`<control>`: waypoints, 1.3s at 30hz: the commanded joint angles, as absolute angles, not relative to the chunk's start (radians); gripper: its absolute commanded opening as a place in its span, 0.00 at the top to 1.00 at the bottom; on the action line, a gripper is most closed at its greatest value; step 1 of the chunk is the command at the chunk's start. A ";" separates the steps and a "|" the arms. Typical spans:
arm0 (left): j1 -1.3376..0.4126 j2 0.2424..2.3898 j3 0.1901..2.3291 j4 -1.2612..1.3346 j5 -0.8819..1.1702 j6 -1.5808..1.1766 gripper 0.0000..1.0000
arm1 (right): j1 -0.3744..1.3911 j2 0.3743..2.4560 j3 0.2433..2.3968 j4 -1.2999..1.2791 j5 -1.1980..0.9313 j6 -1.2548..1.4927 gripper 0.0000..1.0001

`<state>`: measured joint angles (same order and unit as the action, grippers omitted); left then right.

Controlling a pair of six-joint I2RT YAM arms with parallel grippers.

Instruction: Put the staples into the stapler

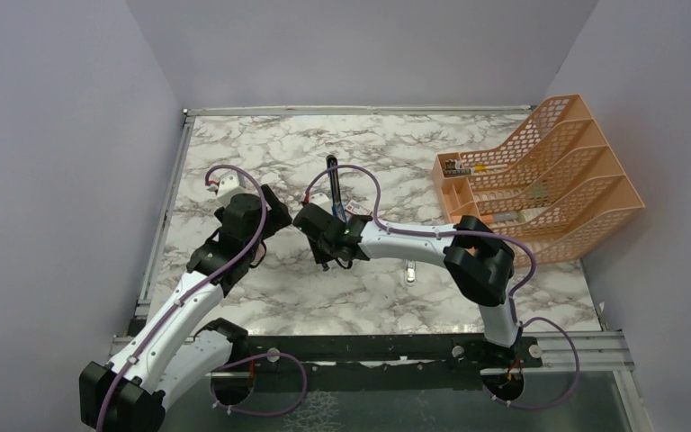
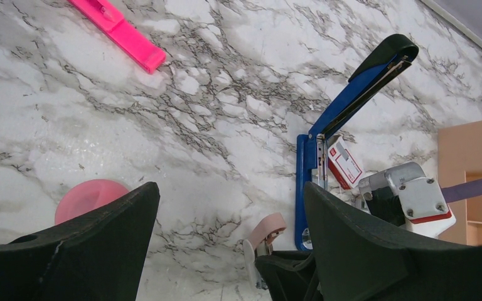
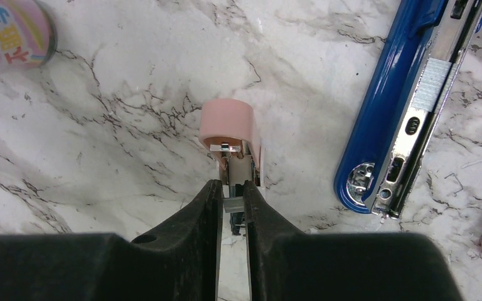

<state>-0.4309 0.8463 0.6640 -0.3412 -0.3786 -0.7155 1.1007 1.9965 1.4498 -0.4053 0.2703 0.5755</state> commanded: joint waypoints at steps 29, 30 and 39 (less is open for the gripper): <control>-0.417 0.851 0.658 -0.336 -0.367 -0.729 0.15 | 1.108 2.039 1.417 -0.399 0.294 0.582 0.78; -0.417 0.851 0.657 -0.336 -0.367 -0.729 0.15 | 1.108 2.035 1.416 -0.398 0.292 0.583 0.78; -0.416 0.852 0.654 -0.334 -0.365 -0.727 0.15 | 1.108 2.019 1.410 -0.411 0.289 0.595 0.78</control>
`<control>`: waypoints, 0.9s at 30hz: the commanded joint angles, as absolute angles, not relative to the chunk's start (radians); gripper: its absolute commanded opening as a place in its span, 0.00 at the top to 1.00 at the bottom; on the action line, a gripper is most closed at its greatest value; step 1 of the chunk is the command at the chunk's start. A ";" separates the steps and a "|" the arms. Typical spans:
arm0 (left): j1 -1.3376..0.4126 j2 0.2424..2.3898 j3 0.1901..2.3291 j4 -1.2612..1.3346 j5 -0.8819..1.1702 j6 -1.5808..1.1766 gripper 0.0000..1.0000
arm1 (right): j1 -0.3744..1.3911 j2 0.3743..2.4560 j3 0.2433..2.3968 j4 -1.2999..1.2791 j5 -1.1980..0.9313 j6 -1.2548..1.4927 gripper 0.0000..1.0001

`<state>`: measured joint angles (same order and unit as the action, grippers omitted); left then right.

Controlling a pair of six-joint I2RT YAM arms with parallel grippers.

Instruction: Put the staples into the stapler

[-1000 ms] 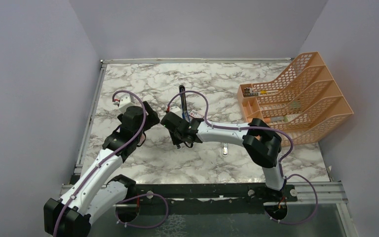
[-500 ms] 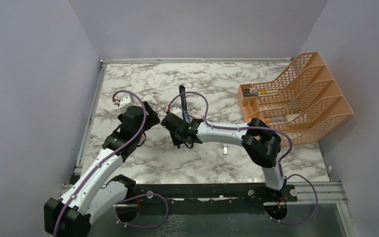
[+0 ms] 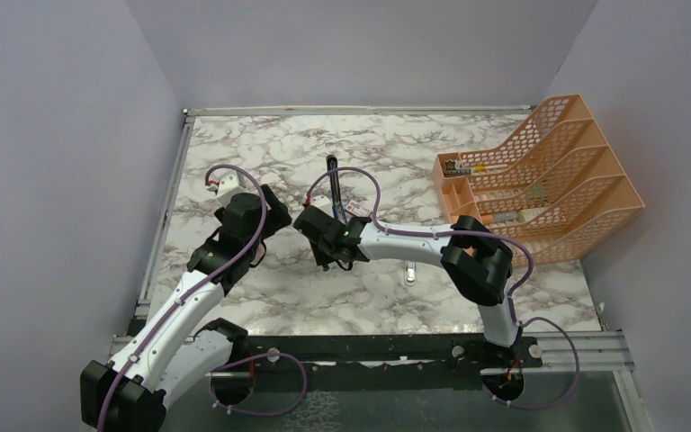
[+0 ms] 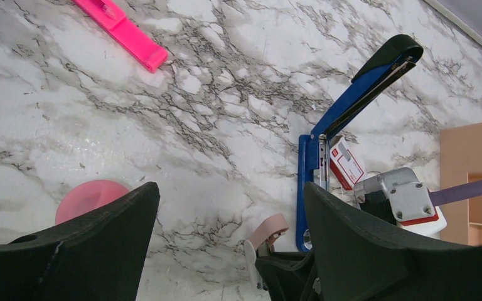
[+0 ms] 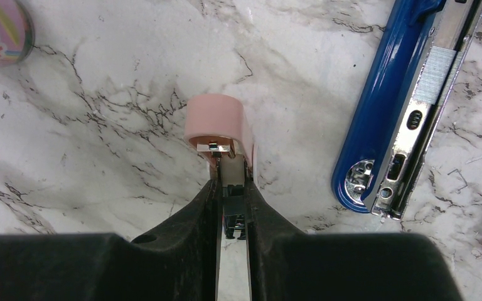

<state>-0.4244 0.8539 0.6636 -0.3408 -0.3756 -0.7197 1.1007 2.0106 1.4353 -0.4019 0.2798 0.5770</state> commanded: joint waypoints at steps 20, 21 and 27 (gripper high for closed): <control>-0.414 0.868 0.651 -0.318 -0.353 -0.727 0.15 | 1.107 1.971 1.372 -0.427 0.266 0.606 0.75; -0.414 0.868 0.651 -0.318 -0.353 -0.727 0.15 | 1.108 1.967 1.374 -0.427 0.269 0.606 0.74; -0.413 0.868 0.652 -0.314 -0.352 -0.727 0.15 | 1.108 1.945 1.395 -0.434 0.288 0.603 0.67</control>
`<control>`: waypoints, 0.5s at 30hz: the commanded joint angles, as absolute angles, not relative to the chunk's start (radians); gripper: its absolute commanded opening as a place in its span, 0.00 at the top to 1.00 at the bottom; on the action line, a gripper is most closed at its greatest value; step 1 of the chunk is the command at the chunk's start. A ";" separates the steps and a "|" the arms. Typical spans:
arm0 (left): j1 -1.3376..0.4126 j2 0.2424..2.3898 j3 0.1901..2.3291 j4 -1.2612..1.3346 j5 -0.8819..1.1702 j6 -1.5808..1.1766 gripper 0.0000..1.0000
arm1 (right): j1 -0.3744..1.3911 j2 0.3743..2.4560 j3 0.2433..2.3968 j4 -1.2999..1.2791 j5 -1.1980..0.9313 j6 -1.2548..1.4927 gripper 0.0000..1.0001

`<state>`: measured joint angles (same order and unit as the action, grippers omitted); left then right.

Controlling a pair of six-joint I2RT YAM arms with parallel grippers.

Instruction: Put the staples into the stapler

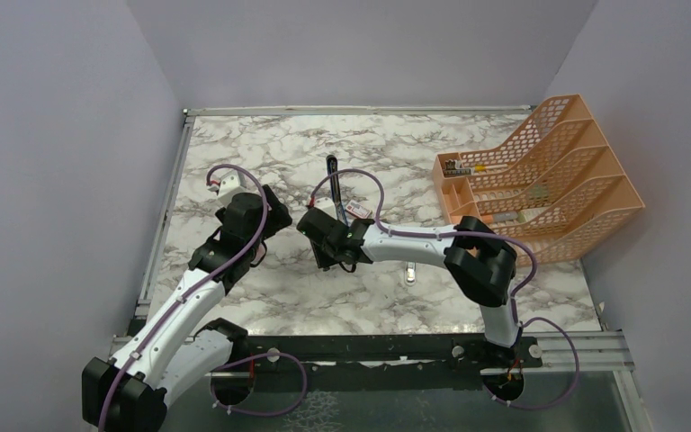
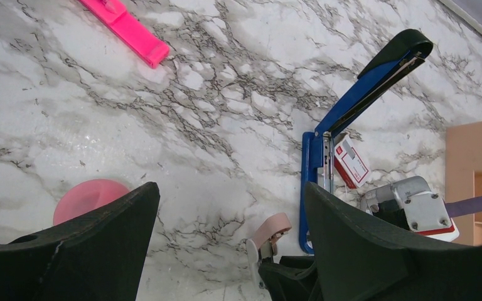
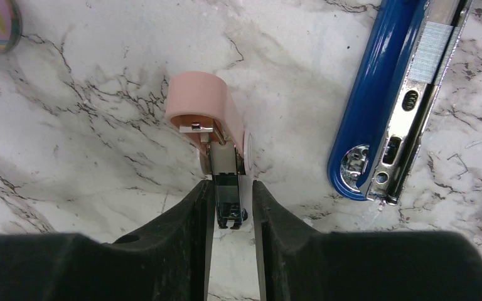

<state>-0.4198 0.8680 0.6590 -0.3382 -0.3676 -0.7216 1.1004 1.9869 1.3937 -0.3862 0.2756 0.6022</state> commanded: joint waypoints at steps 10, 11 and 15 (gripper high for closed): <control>-0.413 0.861 0.655 -0.313 -0.323 -0.720 0.15 | 1.108 1.897 1.418 -0.433 0.314 0.605 0.62; -0.412 0.857 0.655 -0.314 -0.316 -0.720 0.15 | 1.106 1.893 1.425 -0.433 0.317 0.602 0.61; -0.412 0.835 0.654 -0.346 -0.299 -0.726 0.17 | 1.103 1.898 1.464 -0.438 0.322 0.580 0.53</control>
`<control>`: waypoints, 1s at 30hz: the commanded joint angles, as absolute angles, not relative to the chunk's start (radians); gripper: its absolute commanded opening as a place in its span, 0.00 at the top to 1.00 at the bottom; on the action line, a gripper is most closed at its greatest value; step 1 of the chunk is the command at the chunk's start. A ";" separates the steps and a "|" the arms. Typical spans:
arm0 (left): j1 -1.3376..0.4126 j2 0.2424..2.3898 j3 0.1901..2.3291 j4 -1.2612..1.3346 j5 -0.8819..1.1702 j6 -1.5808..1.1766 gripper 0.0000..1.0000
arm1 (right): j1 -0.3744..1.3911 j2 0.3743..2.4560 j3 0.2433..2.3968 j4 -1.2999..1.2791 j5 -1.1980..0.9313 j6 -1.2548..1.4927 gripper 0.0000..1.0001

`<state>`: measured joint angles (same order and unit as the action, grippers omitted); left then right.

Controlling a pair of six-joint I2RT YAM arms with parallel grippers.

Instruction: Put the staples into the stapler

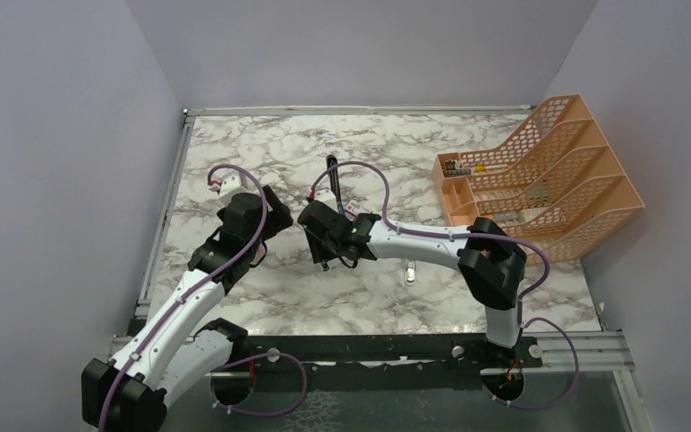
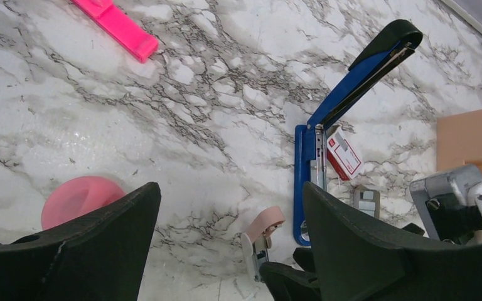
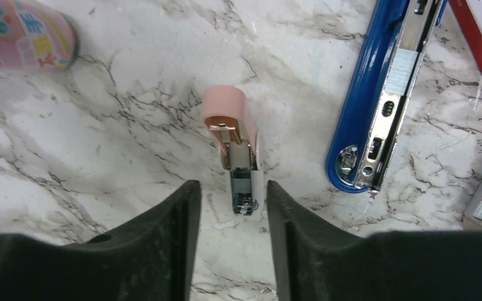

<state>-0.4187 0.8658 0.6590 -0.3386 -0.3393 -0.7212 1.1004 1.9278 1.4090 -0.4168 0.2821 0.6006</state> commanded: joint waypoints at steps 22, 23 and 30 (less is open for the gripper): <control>-0.411 0.816 0.633 -0.479 -0.153 -0.785 0.57 | 1.060 2.092 1.699 -0.532 0.334 0.520 0.43; -0.411 0.825 0.633 -0.479 -0.158 -0.789 0.58 | 1.059 2.099 1.706 -0.537 0.329 0.515 0.43; -0.411 0.865 0.619 -0.459 -0.149 -0.795 0.64 | 1.041 2.112 1.698 -0.526 0.318 0.499 0.56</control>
<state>-0.4141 0.8547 0.6392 -0.4633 -0.1535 -0.7845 1.0523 2.0930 1.6756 -0.5224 0.3244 0.5213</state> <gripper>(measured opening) 0.382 0.459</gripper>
